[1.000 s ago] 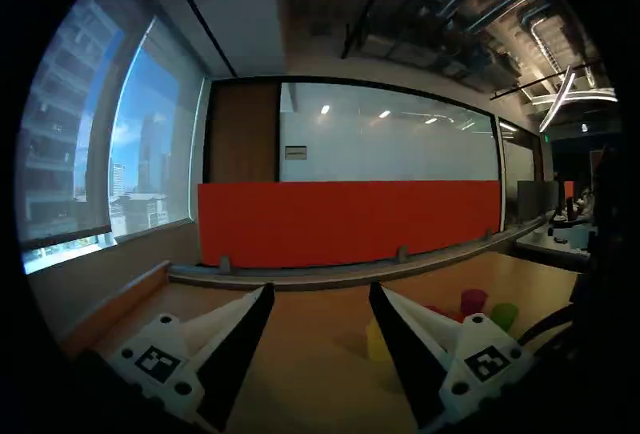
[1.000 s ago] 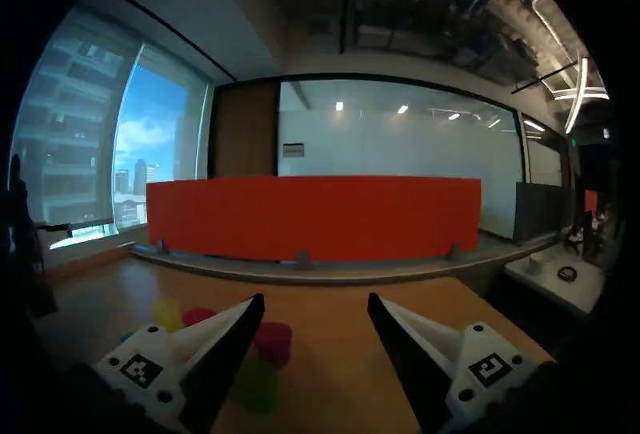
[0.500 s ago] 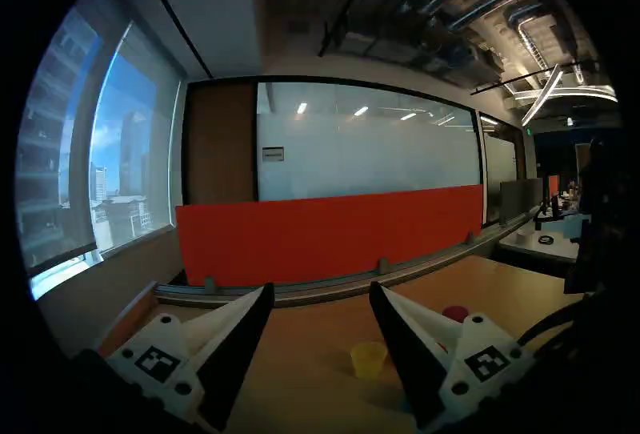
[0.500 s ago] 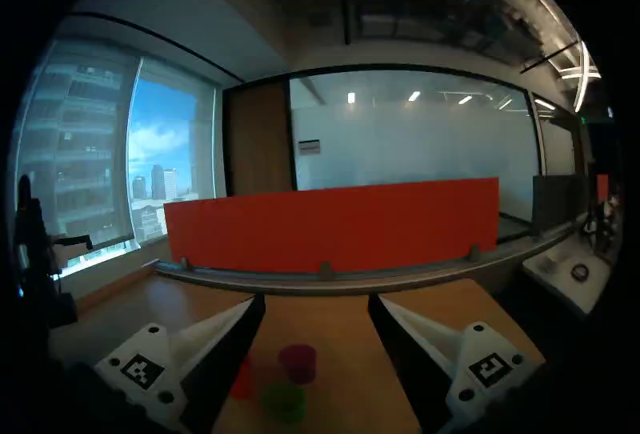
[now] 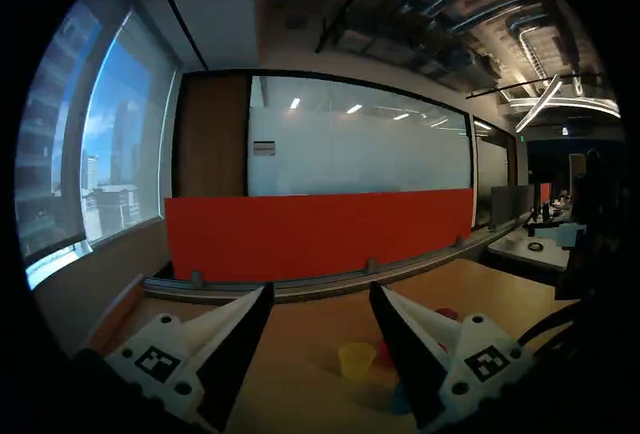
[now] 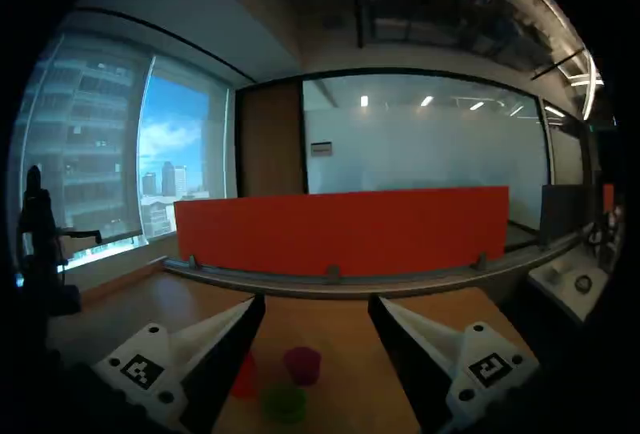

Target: Pour water

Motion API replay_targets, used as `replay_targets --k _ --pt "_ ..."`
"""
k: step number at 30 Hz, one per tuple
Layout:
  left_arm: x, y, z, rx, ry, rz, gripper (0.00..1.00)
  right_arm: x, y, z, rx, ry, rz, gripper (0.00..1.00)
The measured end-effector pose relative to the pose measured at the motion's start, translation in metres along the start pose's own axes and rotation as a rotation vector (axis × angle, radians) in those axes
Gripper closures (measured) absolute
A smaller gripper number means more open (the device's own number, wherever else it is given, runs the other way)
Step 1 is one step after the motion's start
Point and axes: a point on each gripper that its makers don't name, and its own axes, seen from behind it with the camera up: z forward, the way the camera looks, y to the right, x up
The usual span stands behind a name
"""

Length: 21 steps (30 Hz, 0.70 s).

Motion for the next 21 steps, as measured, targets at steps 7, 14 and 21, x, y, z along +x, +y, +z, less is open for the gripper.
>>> replay_targets --k 7,14,21 --pt "0.003 0.030 0.003 -0.139 0.031 -0.009 0.12 -0.002 -0.031 -0.001 0.158 -0.004 -0.033 0.00" --pt "0.006 0.060 -0.002 -0.280 0.035 -0.030 0.12 -0.001 -0.059 -0.005 0.281 0.009 -0.087 0.00" --pt "0.005 0.080 -0.008 -0.374 0.018 0.003 0.12 0.000 -0.079 -0.012 0.398 0.015 -0.064 0.01"
